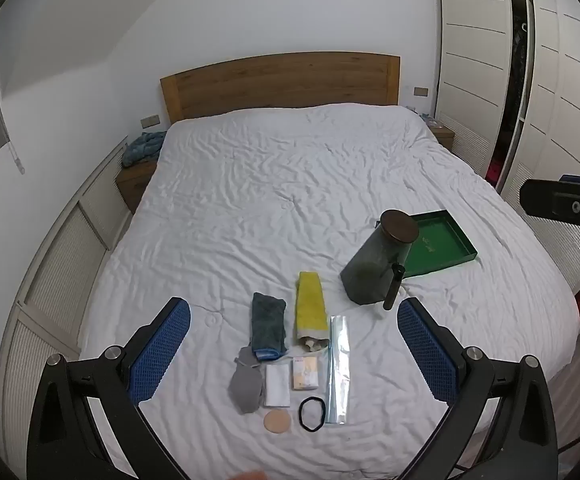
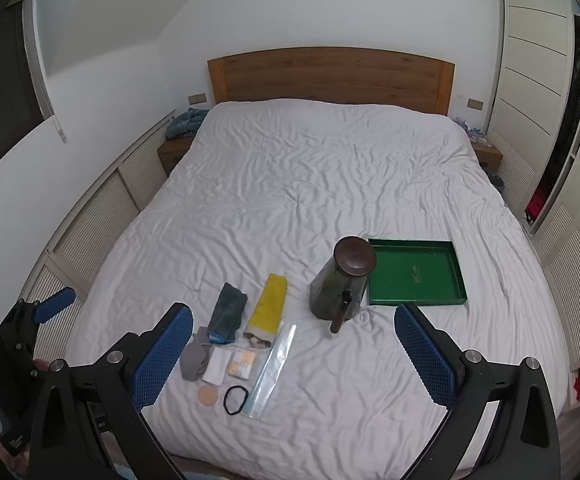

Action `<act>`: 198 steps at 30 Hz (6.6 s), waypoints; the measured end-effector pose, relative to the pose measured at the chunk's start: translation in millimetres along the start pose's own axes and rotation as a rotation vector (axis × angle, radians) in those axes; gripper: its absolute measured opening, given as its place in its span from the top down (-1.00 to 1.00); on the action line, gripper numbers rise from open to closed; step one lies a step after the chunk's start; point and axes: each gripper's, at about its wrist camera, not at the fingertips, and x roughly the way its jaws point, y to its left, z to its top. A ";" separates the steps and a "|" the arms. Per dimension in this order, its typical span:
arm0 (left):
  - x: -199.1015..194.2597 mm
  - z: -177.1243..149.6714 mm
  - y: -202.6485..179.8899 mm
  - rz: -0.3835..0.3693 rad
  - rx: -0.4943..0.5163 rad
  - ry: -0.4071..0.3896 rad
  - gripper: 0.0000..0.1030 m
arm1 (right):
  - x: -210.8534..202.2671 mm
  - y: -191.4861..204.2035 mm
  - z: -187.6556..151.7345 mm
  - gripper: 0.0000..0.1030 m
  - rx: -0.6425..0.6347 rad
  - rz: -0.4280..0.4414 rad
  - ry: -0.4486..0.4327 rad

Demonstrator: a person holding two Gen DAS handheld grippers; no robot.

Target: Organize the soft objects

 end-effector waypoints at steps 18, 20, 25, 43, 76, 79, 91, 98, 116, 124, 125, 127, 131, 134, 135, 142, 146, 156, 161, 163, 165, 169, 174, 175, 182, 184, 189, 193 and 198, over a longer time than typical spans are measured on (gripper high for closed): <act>-3.8 -1.0 2.8 -0.001 0.001 0.001 -0.98 | -2.3 1.4 -1.6 -1.00 -0.004 -0.005 -0.001; -6.9 -0.9 1.9 -0.002 0.001 0.002 -0.98 | -2.5 1.8 -1.8 -0.99 -0.005 -0.004 -0.002; -6.1 -4.3 3.6 -0.001 0.002 0.003 -0.98 | -4.8 2.0 -3.3 -0.99 -0.005 -0.003 -0.003; -4.7 -8.2 5.0 -0.004 -0.005 0.010 -0.98 | -5.6 3.8 -6.2 -0.99 -0.006 -0.007 -0.004; -7.2 -9.1 4.0 -0.012 0.004 0.013 -0.98 | -3.8 4.2 -10.8 -0.99 -0.012 -0.012 -0.001; -7.2 -8.7 3.8 -0.012 0.002 0.014 -0.98 | -3.5 4.0 -10.6 -0.99 -0.012 -0.014 -0.002; -6.4 -7.8 4.6 -0.019 0.008 0.021 -0.98 | -2.6 5.3 -10.8 -0.99 -0.016 -0.016 -0.002; -6.5 -8.2 3.7 -0.019 0.008 0.019 -0.98 | -2.3 4.8 -11.4 -0.99 -0.016 -0.019 -0.003; -3.4 -10.9 4.1 -0.023 0.006 0.026 -0.98 | 1.0 13.9 -9.3 -0.99 -0.017 -0.027 0.008; 14.7 -8.3 13.1 -0.040 0.011 0.047 -0.98 | 17.2 22.5 -0.3 -0.99 -0.015 -0.030 0.023; 22.1 -6.7 18.4 -0.040 0.014 0.053 -0.98 | 21.8 24.7 -0.5 -0.99 -0.017 -0.029 0.026; 33.5 -7.7 23.4 -0.035 0.017 0.063 -0.98 | 35.7 26.5 -0.3 -0.99 -0.022 -0.038 0.039; 78.1 -16.9 48.4 -0.021 -0.005 0.126 -0.98 | 89.3 32.1 -4.0 -0.99 -0.033 -0.037 0.103; 125.6 -31.9 66.1 -0.026 -0.025 0.202 -0.98 | 137.3 35.3 -8.7 -0.99 -0.047 -0.022 0.155; 144.2 -37.9 69.7 -0.033 -0.024 0.226 -0.98 | 154.3 36.0 -8.4 -0.99 -0.057 -0.024 0.168; 271.8 -79.5 74.6 -0.087 0.008 0.355 -0.98 | 312.8 24.6 -29.8 -0.99 -0.056 0.018 0.269; 340.8 -101.8 73.0 -0.098 0.015 0.424 -0.97 | 402.3 19.6 -39.4 -0.99 -0.056 0.046 0.293; 445.2 -132.5 58.8 -0.053 0.075 0.530 -0.97 | 575.4 20.4 -49.5 -0.98 -0.085 0.063 0.337; 470.0 -143.7 56.8 -0.033 0.077 0.578 -0.97 | 645.6 16.8 -61.4 -0.93 -0.060 0.076 0.416; 476.3 -146.5 56.8 -0.027 0.074 0.590 -0.97 | 668.0 15.2 -67.1 -0.84 -0.054 0.071 0.448; 478.4 -148.4 57.2 -0.028 0.070 0.595 -0.95 | 683.5 15.0 -72.7 -0.81 -0.044 0.090 0.463; 483.1 -151.7 57.7 -0.037 0.068 0.609 -0.74 | 705.9 20.9 -77.3 -0.63 -0.064 0.103 0.458; 488.4 -158.3 57.1 -0.059 0.066 0.623 -0.41 | 726.4 34.8 -84.2 -0.33 -0.102 0.114 0.455; 487.9 -158.4 56.2 -0.073 0.068 0.624 -0.14 | 730.7 37.9 -86.1 -0.10 -0.106 0.127 0.453; 478.2 -153.3 58.6 -0.137 0.054 0.615 0.56 | 740.2 55.5 -97.2 0.72 -0.126 0.208 0.433; 471.0 -150.5 64.8 -0.152 0.035 0.599 0.58 | 737.9 59.6 -98.2 0.73 -0.126 0.219 0.421; 462.0 -142.8 73.4 -0.140 -0.005 0.543 0.58 | 728.8 65.5 -95.2 0.74 -0.130 0.230 0.379; 448.3 -135.2 81.7 -0.117 -0.011 0.518 0.58 | 721.0 68.4 -94.2 0.74 -0.118 0.237 0.337; 432.6 -126.5 94.8 -0.103 -0.038 0.498 0.58 | 703.6 73.3 -85.5 0.74 -0.088 0.255 0.285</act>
